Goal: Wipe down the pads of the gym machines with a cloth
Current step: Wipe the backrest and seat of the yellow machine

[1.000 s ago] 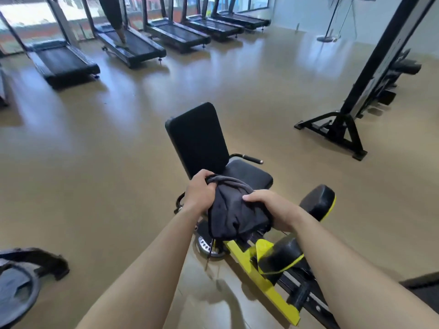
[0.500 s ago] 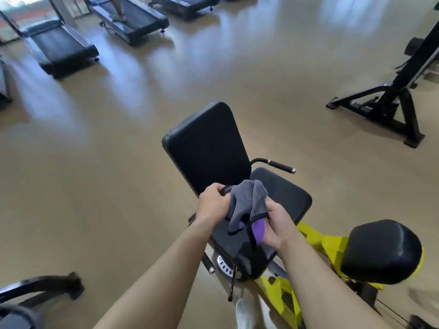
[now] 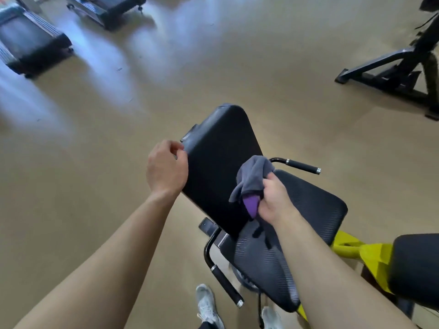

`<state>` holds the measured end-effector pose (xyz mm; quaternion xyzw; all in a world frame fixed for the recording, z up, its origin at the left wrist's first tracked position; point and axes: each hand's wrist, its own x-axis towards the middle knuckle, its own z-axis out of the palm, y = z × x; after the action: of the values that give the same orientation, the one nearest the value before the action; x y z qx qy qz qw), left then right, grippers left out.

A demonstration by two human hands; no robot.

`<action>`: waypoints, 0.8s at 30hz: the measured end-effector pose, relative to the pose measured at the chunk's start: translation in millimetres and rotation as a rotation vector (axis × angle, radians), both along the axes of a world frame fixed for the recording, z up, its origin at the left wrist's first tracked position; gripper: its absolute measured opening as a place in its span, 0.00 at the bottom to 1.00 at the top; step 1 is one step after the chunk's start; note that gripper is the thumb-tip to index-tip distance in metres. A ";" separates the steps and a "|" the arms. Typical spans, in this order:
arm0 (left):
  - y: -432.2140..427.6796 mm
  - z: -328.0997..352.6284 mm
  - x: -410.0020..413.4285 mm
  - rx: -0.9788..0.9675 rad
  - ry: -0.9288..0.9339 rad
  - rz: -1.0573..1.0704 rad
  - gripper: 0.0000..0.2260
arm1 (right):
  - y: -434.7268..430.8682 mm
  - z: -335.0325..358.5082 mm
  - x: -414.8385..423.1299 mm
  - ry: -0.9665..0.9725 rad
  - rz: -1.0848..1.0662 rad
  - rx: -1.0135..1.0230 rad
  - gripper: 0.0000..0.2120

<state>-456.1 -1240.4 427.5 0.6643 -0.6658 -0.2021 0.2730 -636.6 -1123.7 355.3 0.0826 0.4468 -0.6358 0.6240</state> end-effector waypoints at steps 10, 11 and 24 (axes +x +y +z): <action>-96.7 -35.5 26.3 0.271 0.154 -0.078 0.09 | -100.5 -6.0 129.7 1.423 0.233 0.151 0.20; -101.0 -37.7 28.1 0.299 0.183 -0.091 0.10 | -104.3 -8.7 140.4 1.554 0.246 0.142 0.21; -118.6 -42.5 31.1 0.368 0.325 -0.161 0.10 | -210.6 -4.4 23.5 1.677 0.295 0.100 0.18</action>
<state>-425.0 -1358.9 385.1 0.6065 -0.6159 -0.4451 0.2338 -613.1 -1334.4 350.9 -0.4470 0.7949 -0.3784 0.1587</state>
